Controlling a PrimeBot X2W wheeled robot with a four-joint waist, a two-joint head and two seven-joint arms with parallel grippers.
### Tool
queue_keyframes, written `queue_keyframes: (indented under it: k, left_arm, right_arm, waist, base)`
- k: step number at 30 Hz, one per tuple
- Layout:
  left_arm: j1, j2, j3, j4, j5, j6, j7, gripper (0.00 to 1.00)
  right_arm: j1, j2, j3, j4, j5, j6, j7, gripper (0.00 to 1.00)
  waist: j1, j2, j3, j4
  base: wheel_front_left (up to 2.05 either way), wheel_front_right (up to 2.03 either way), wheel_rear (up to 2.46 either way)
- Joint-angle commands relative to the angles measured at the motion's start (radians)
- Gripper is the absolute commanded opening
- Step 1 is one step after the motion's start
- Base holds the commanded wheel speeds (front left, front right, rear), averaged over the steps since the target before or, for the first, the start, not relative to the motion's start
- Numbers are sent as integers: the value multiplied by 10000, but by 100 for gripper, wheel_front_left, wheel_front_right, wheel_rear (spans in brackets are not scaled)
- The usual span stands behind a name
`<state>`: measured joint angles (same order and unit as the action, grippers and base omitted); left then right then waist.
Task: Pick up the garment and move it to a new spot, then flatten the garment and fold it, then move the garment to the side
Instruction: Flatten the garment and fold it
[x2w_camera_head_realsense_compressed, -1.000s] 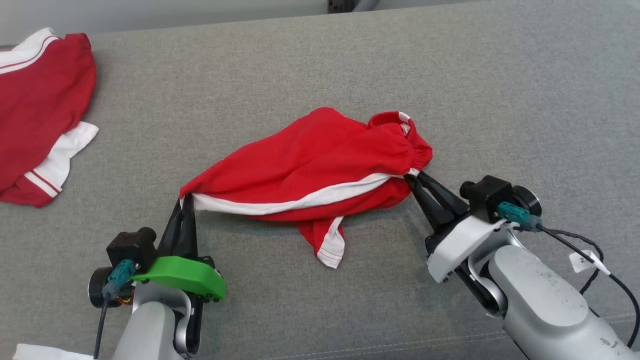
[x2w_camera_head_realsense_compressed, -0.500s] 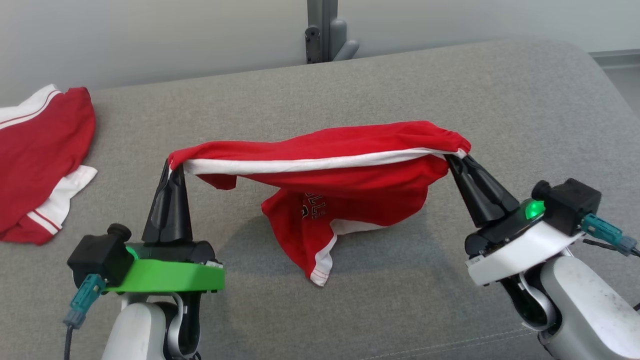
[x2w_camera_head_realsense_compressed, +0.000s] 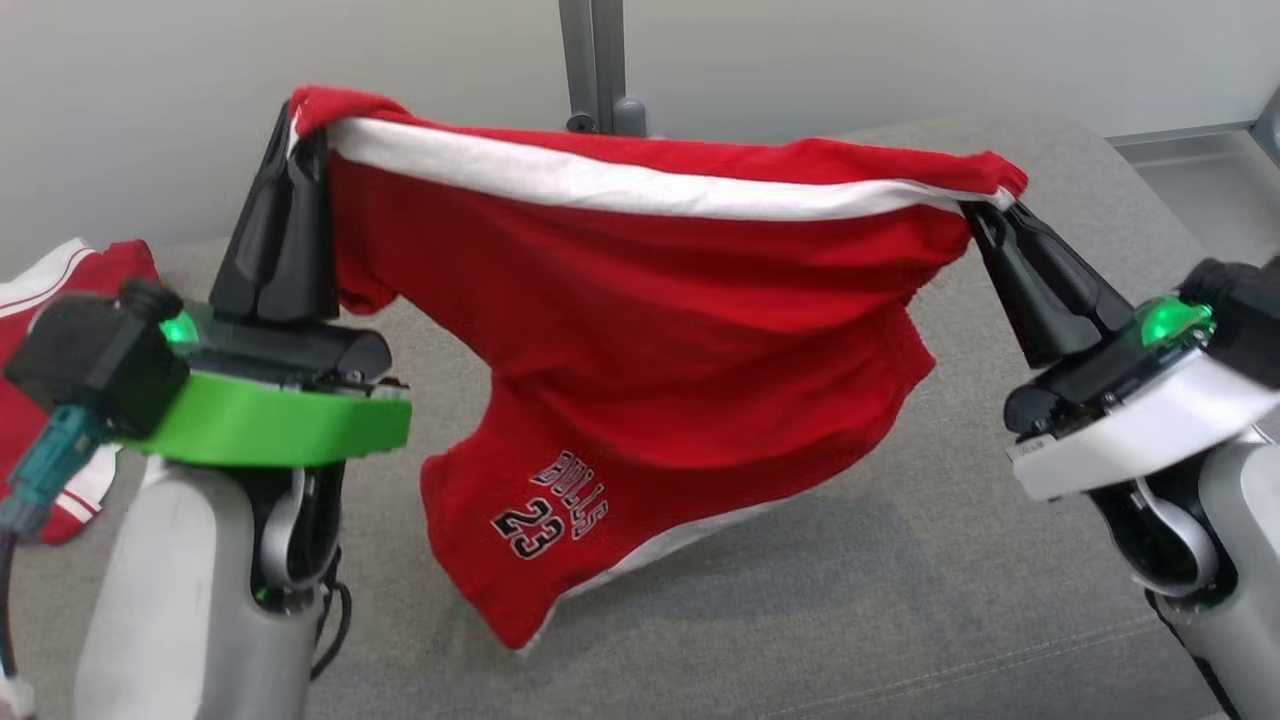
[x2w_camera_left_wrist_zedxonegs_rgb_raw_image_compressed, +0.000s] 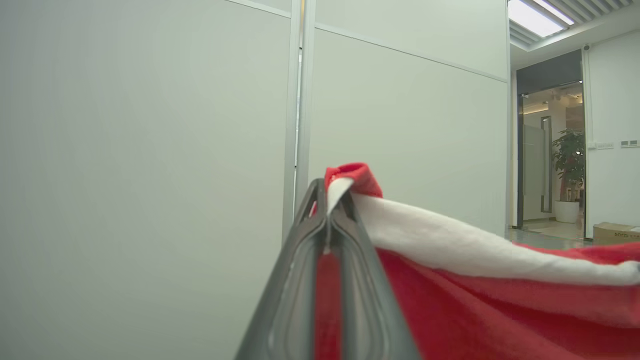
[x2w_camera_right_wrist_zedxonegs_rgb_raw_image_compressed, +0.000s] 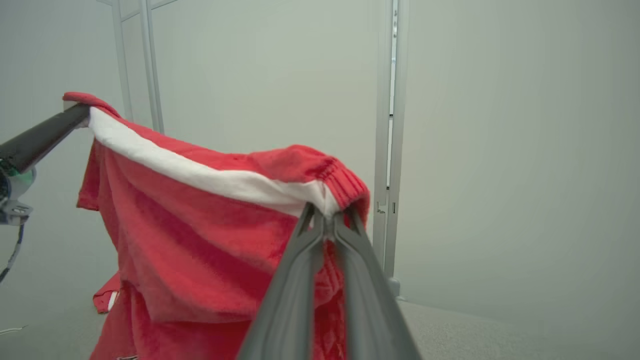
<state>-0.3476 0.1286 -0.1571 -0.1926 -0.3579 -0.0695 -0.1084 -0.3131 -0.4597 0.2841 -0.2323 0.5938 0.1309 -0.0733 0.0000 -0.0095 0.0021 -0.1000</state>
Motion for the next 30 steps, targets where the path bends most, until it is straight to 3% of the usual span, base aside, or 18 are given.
queue_keyframes:
  k: [1, 4, 10, 17, 24, 30]
  left_arm:
    - [-1068, 259, -40, 496, 26, -156, 316, 0]
    - [-2514, 459, -41, 1540, 65, -248, 643, 0]
    - [-6323, 938, -210, 3992, 674, -359, 883, 0]
    - [-9914, 858, -571, 6700, 1830, -42, -769, 0]
    - [-10141, 282, -699, 8298, 1759, -36, -1500, 0]
    - [-9185, -23, -603, 8586, 1387, -318, -1574, 0]
  right_arm:
    - [-870, 15, 380, 415, 175, -3, 335, 0]
    - [-2390, 160, 893, 1491, 202, -3, 553, 0]
    - [-6430, 1150, 1507, 4647, -458, -3, 255, 0]
    - [-10188, 2431, 1084, 8779, -2091, -5, -1484, 0]
    - [-10754, 3124, 955, 10774, -2954, -5, -1927, 0]
    - [-9823, 3103, 1002, 10905, -2733, -5, -1924, 0]
  waist:
    - [0, 95, 660, 133]
    - [0, 95, 1417, 170]
    - [0, 95, 3345, 219]
    - [0, 95, 4692, 448]
    - [0, 95, 5884, 778]
    - [0, 95, 6554, 951]
  base:
    - [0, 0, 0]
    - [0, 0, 0]
    - [0, 0, 0]
    - [0, 0, 0]
    - [0, 0, 0]
    - [0, 0, 0]
